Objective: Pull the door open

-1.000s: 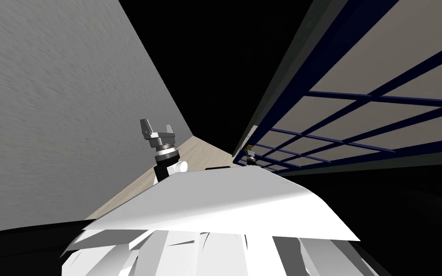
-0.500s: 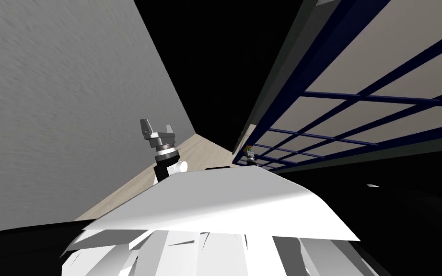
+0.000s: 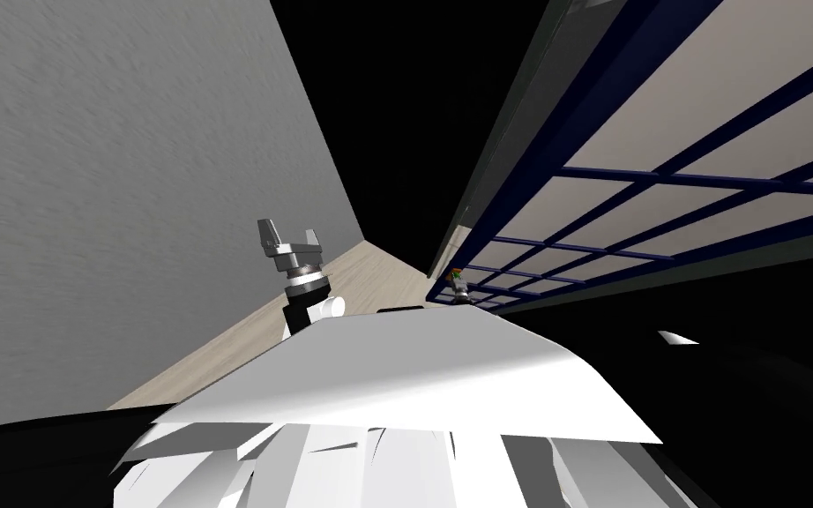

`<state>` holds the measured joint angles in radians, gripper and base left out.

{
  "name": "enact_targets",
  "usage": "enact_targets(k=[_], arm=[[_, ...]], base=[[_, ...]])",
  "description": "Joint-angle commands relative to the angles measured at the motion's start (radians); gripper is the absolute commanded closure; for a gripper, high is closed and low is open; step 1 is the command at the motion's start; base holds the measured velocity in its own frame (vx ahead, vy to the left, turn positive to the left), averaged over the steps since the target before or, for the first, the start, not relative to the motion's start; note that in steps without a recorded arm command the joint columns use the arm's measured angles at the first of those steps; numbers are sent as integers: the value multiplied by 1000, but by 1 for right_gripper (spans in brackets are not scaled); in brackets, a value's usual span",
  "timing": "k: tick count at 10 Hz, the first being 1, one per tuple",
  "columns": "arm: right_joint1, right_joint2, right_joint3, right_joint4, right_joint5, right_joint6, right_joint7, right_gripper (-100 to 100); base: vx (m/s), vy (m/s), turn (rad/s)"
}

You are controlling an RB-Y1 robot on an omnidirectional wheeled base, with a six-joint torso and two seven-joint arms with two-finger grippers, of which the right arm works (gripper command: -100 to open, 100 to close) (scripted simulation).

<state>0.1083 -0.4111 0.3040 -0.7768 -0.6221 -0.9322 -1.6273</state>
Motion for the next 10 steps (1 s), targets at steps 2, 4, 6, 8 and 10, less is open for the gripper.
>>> enact_targets(k=[2,4,6,8,10], arm=[[4,-7,14,1,8,-9,-12,100],[24,-28,48,2,23,-38,-44,100],[40,-49,74,0,35,-64,-70,100],[58,-73,103,-2,49,-94,-100,100],[59,-74,104,-2,49,-93,-99,100]], base=[[-214,-16,57],[-187,-34,120],[-233,-20,101],[-221,-50,121],[-160,-46,67]])
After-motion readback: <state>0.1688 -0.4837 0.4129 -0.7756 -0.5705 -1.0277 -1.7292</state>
